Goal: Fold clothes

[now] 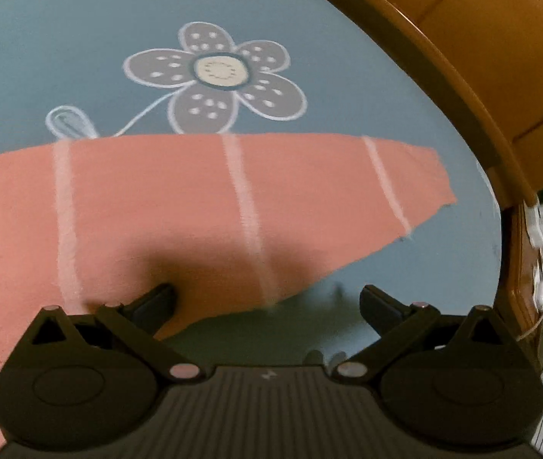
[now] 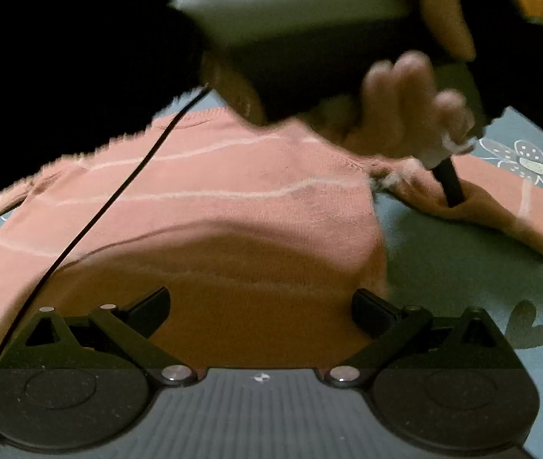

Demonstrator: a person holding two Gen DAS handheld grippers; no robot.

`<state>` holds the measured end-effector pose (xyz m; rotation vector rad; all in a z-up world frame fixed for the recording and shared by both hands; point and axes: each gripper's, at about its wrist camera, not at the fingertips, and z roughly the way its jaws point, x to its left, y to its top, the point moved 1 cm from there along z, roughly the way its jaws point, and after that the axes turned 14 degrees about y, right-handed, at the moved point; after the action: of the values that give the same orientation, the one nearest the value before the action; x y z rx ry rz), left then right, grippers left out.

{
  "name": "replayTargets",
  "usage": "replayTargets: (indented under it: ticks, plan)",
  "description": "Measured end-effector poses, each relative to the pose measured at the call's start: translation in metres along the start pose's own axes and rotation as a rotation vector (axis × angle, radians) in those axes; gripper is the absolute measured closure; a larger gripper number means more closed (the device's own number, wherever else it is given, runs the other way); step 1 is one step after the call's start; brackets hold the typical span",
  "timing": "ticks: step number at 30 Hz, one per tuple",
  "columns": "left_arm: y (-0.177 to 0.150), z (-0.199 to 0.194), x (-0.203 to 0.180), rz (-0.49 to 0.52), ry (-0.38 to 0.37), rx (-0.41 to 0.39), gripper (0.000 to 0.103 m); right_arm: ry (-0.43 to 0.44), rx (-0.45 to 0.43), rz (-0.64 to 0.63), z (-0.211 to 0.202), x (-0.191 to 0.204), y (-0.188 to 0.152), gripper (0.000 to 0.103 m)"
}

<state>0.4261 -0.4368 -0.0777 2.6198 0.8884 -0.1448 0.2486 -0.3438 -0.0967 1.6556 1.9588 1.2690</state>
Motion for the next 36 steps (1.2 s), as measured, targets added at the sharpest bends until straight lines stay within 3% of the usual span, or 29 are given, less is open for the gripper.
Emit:
replayTargets:
  ticks: [4,6,9,12,18,23,25,30,32,36]
  plan:
    - [0.01,-0.021,-0.003,0.025,-0.097,-0.075,0.001,0.019,-0.009,0.008,-0.004,-0.003,-0.001,0.0]
    - [0.014,-0.014,-0.002,0.028,-0.065,-0.074,0.001,0.027,-0.012,0.017,-0.002,-0.006,0.001,0.0]
    - [0.007,0.014,0.009,-0.041,-0.062,0.026,0.001,0.025,-0.008,0.016,-0.002,-0.004,0.001,0.0]
    - [0.006,0.015,0.006,-0.043,-0.07,0.026,0.001,0.026,0.001,-0.006,-0.005,-0.002,-0.001,0.0]
    - [0.016,-0.034,0.003,0.028,-0.046,-0.05,0.001,0.061,-0.003,0.008,-0.009,-0.009,-0.001,0.0]
    - [0.007,-0.007,0.037,-0.077,0.067,0.007,0.001,0.068,-0.001,0.008,-0.012,-0.01,-0.001,0.0]
    - [0.0,0.003,0.046,-0.127,0.056,0.014,0.001,0.067,-0.001,0.005,-0.012,-0.009,0.0,0.0]
    - [0.003,-0.02,0.029,-0.055,-0.055,-0.005,0.001,0.077,-0.047,0.025,-0.024,-0.017,0.002,0.0]
    - [0.01,-0.028,0.025,-0.024,-0.005,-0.053,0.001,0.039,-0.077,0.038,-0.032,-0.025,0.004,0.0]
    - [0.018,-0.022,0.039,-0.088,-0.001,-0.065,0.001,-0.05,-0.144,0.147,-0.048,-0.056,0.003,0.0]
